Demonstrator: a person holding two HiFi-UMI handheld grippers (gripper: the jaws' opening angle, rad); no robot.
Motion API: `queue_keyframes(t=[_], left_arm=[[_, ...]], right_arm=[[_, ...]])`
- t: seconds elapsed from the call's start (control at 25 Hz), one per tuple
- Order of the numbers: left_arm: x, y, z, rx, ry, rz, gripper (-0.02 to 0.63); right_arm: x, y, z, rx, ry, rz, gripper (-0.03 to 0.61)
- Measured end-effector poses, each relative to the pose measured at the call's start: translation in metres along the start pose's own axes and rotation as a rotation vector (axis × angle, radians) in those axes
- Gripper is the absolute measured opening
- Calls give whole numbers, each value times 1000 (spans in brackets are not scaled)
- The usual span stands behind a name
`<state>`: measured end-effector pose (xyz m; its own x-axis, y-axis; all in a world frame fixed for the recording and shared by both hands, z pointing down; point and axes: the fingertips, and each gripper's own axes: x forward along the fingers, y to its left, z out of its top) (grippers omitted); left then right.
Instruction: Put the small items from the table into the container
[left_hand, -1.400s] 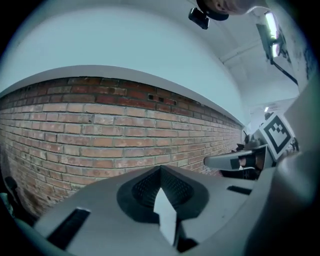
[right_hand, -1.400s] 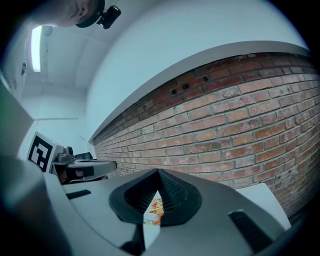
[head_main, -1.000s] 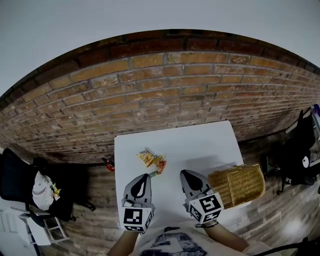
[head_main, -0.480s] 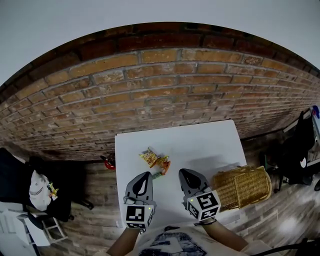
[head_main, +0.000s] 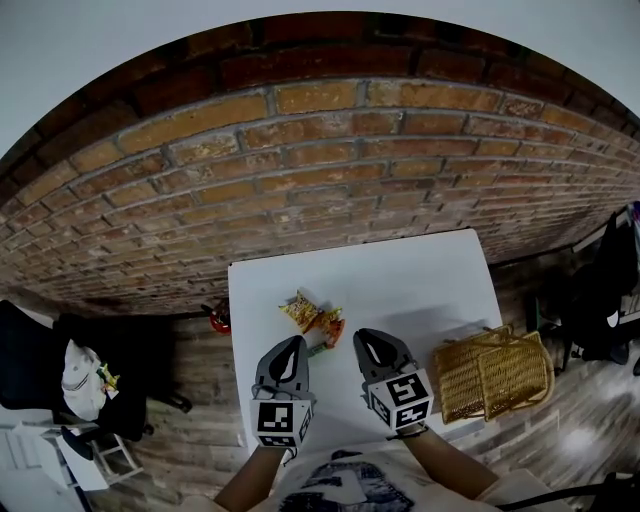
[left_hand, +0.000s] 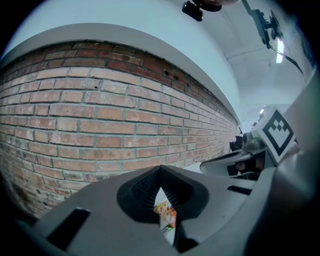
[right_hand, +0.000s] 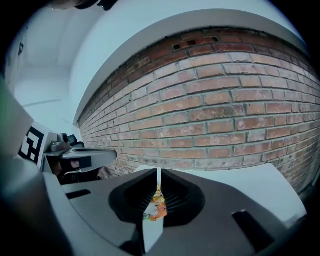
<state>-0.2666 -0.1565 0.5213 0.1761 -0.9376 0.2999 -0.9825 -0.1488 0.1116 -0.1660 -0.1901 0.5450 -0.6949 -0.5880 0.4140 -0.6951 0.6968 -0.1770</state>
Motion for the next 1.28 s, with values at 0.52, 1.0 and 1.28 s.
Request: queue_keyframes(t=[0.52,1.0,1.28], left_arm=[[26,3,-39,-12,93,-2,49],[42,18,-56,-10,145,5,49],[49,25,-65,-24,165,-7,49]], right_arm=[[46,-8,-38,76,79,43,271],[91,0,-88,26,254,89,307],[113,-3,-113,31,332,64,308]])
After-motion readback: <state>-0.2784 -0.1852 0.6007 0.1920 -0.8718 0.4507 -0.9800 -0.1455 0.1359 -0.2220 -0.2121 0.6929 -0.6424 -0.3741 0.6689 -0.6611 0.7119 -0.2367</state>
